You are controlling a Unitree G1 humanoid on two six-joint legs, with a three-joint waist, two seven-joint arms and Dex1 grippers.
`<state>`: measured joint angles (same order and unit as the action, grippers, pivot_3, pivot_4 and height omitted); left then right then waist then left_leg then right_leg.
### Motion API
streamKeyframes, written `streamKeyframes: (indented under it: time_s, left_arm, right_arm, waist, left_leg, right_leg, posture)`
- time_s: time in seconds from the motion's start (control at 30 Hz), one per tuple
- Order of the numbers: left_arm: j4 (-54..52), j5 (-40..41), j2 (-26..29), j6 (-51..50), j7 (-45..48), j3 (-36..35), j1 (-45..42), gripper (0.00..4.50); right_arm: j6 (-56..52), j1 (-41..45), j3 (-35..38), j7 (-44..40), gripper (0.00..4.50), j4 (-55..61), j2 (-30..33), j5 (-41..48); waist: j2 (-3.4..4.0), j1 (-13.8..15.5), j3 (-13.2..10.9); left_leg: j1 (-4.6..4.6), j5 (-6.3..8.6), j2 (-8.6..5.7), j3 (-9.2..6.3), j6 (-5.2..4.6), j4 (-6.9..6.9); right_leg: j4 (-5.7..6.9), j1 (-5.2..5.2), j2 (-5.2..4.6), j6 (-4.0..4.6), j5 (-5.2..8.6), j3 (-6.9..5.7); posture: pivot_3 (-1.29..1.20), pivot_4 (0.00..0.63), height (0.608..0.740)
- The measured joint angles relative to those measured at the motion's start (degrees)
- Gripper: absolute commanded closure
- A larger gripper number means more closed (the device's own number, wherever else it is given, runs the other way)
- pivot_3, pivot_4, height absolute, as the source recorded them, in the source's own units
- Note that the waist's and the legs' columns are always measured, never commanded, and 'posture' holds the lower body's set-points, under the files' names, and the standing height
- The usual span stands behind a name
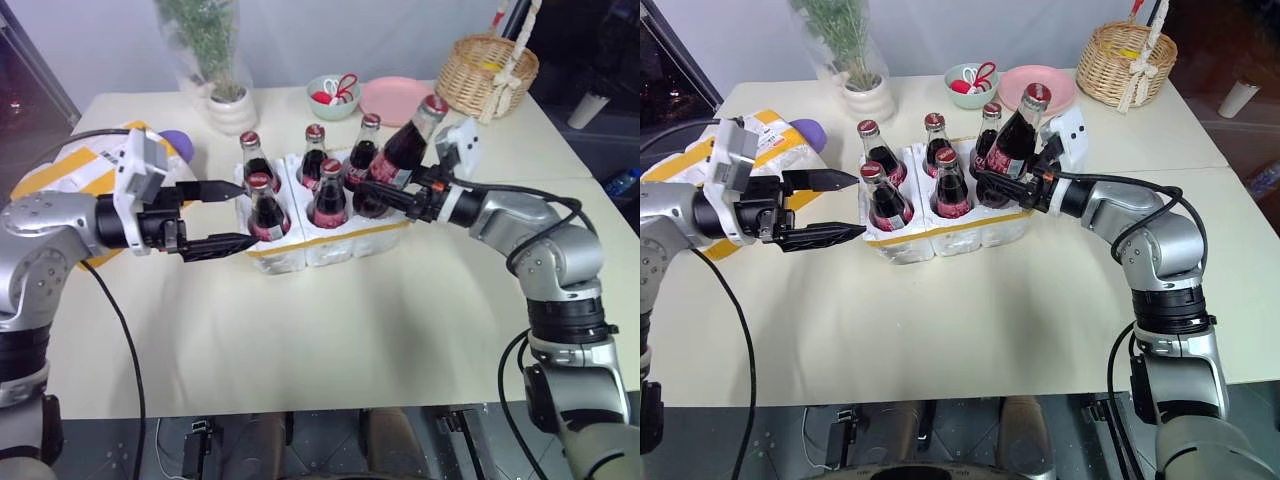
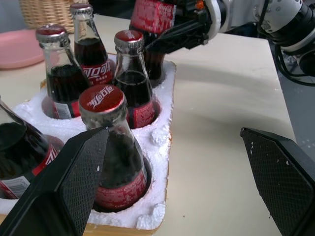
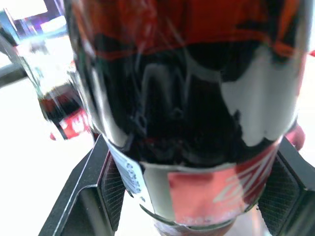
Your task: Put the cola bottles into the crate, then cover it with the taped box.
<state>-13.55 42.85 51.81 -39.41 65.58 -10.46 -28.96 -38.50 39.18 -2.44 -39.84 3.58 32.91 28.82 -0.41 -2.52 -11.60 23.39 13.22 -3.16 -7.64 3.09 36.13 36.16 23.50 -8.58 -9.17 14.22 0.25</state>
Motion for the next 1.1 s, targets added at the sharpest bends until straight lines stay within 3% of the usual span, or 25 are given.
streamKeyframes:
  time_s: [0.07, 0.17, 0.23, 0.3, 0.53, 0.77, 0.9, 1.1]
  left_arm:
    - [-0.14, 0.07, 0.0, 0.0, -0.32, -0.03, 0.04, 0.0]
    - [-0.25, 0.12, 0.0, 0.0, -0.59, -0.17, 0.14, 0.0]
    - [-0.25, 0.12, 0.0, 0.0, -0.73, -0.23, 0.23, 0.0]
    - [-0.25, 0.12, 0.0, 0.01, -0.82, -0.28, 0.25, 0.0]
    - [-0.86, -0.91, 1.36, 0.58, -1.12, -1.76, 4.01, 0.0]
    - [-1.74, -4.81, 3.14, 3.01, -4.87, -8.73, 14.14, 0.0]
    - [-1.15, -12.65, 3.28, 8.8, -10.47, -15.23, 21.96, 0.0]
    - [10.03, -34.54, 5.44, 29.14, -20.82, -18.74, 36.43, 0.0]
  right_arm:
    - [3.56, -0.15, -5.19, -0.82, 1.7, -2.48, 1.18, -6.18]
    - [6.33, 1.16, -6.31, -2.07, 1.7, -4.4, 0.99, -9.01]
    - [6.31, 1.59, -5.98, -2.72, 0.64, -5.58, 0.35, -9.17]
    - [5.86, 2.14, -5.06, -2.88, 0.02, -6.77, -0.38, -9.37]
    - [-0.25, 2.66, -0.55, -4.64, 0.02, -6.8, -1.27, -5.63]
    - [-9.88, 0.78, 8.22, -9.98, 0.02, 3.2, 6.28, 5.29]
    - [-13.69, 1.5, 17.53, -11.53, 0.02, 5.8, 13.57, 11.23]
    - [-16.12, -1.13, 23.85, -17.8, 0.02, 5.52, 25.18, 15.05]
  waist:
    - [0.0, -0.06, 0.0]
    - [-0.07, -0.13, 0.05]
    - [-0.07, -0.1, 0.05]
    - [-0.09, -0.13, 0.06]
    - [-0.07, -0.01, 0.06]
    - [-0.03, 0.18, 0.02]
    - [-0.03, 0.3, 0.02]
    - [-0.02, 0.22, 0.02]
  left_leg:
    - [0.01, 0.0, 0.0, 0.01, 0.0, -0.02]
    - [-0.04, 0.0, 0.02, 0.02, 0.0, -0.01]
    - [-0.05, 0.0, 0.02, 0.03, 0.0, 0.01]
    - [-0.07, 0.0, 0.02, 0.03, 0.0, 0.02]
    - [-0.06, 0.0, 0.01, 0.03, 0.0, -0.02]
    - [-0.01, 0.0, 0.01, 0.03, -0.01, -0.04]
    - [-0.03, 0.01, 0.02, 0.06, -0.01, -0.04]
    - [-0.03, 0.02, 0.03, 0.19, -0.03, -0.18]
  right_leg:
    - [-0.01, 0.03, 0.0, 0.0, 0.0, 0.01]
    - [0.0, 0.0, 0.02, 0.0, 0.0, 0.05]
    - [0.01, -0.03, 0.01, 0.0, 0.0, 0.05]
    - [0.02, -0.06, 0.01, 0.01, -0.01, 0.05]
    - [-0.01, -0.04, 0.0, 0.01, -0.01, 0.06]
    - [-0.04, 0.0, -0.01, 0.01, 0.0, 0.06]
    - [-0.05, -0.03, -0.02, 0.01, 0.0, 0.05]
    - [-0.11, 0.04, -0.03, 0.03, 0.01, 0.1]
  posture:
    - [0.0, 0.15, 0.737]
    - [0.0, 0.15, 0.737]
    - [0.0, 0.15, 0.737]
    - [0.0, 0.15, 0.737]
    - [0.0, 0.15, 0.737]
    - [0.0, 0.15, 0.737]
    - [0.0, 0.15, 0.737]
    - [0.0, 0.15, 0.737]
